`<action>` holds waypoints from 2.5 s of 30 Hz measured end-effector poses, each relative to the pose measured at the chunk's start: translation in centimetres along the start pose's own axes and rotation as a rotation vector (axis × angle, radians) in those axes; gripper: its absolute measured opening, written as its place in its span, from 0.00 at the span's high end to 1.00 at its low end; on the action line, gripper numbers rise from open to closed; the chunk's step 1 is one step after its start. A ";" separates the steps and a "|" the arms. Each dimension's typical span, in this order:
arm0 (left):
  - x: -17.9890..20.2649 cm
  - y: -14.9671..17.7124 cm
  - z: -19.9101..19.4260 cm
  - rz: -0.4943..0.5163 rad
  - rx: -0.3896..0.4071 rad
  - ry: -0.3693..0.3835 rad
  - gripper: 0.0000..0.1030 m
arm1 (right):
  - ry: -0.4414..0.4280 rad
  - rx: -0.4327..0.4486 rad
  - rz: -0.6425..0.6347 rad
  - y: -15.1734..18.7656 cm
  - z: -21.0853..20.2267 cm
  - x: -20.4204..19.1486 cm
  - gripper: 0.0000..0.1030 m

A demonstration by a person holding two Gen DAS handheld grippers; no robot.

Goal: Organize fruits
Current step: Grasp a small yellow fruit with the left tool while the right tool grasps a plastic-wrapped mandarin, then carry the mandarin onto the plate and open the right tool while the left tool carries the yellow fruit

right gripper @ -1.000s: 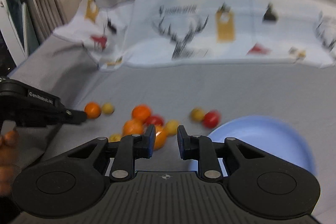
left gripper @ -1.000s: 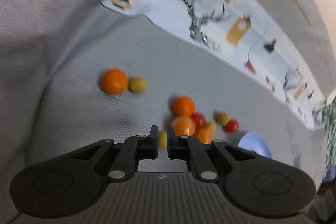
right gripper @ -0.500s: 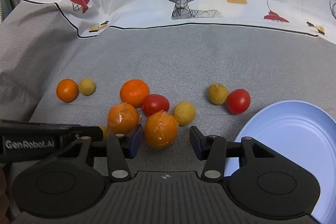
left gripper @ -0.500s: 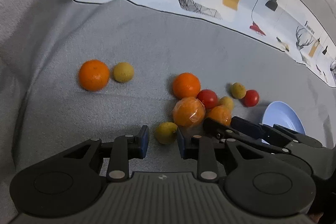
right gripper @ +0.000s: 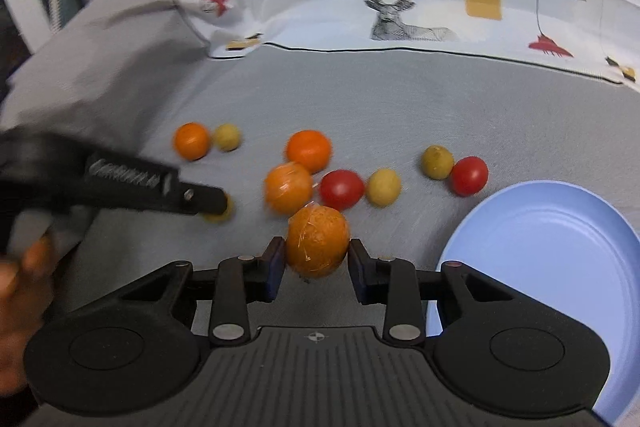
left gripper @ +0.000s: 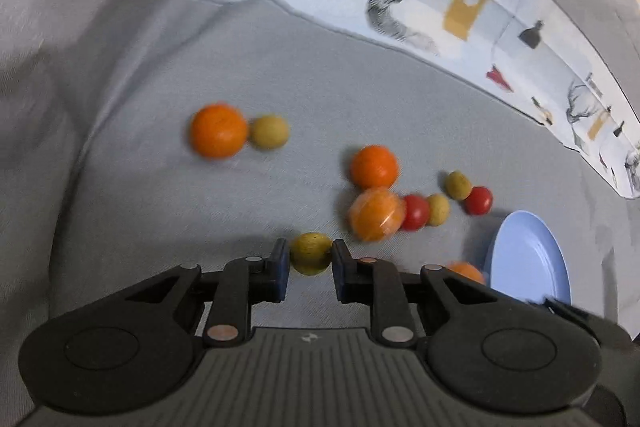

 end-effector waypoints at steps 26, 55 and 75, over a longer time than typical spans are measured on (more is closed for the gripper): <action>2.4 0.3 -0.8 0.123 0.028 -0.043 0.75 | 0.009 0.012 -0.043 0.7 -4.8 1.3 0.66; 19.1 6.4 1.8 0.574 0.144 0.080 0.75 | 0.254 -0.235 0.236 5.1 -5.1 17.5 0.67; 21.1 8.5 4.5 0.673 0.056 0.097 0.75 | 0.262 -0.187 0.227 3.6 -5.9 16.8 0.66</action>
Point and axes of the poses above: each gripper's, at about its wrist camera, not at the fingertips, and z roughly the way its jaws point, x to its right, y to its underside, the point moved 1 cm from there along z, roughly the way its jaws point, and after that the axes turned 10 degrees about -x, right-handed, at the moved point
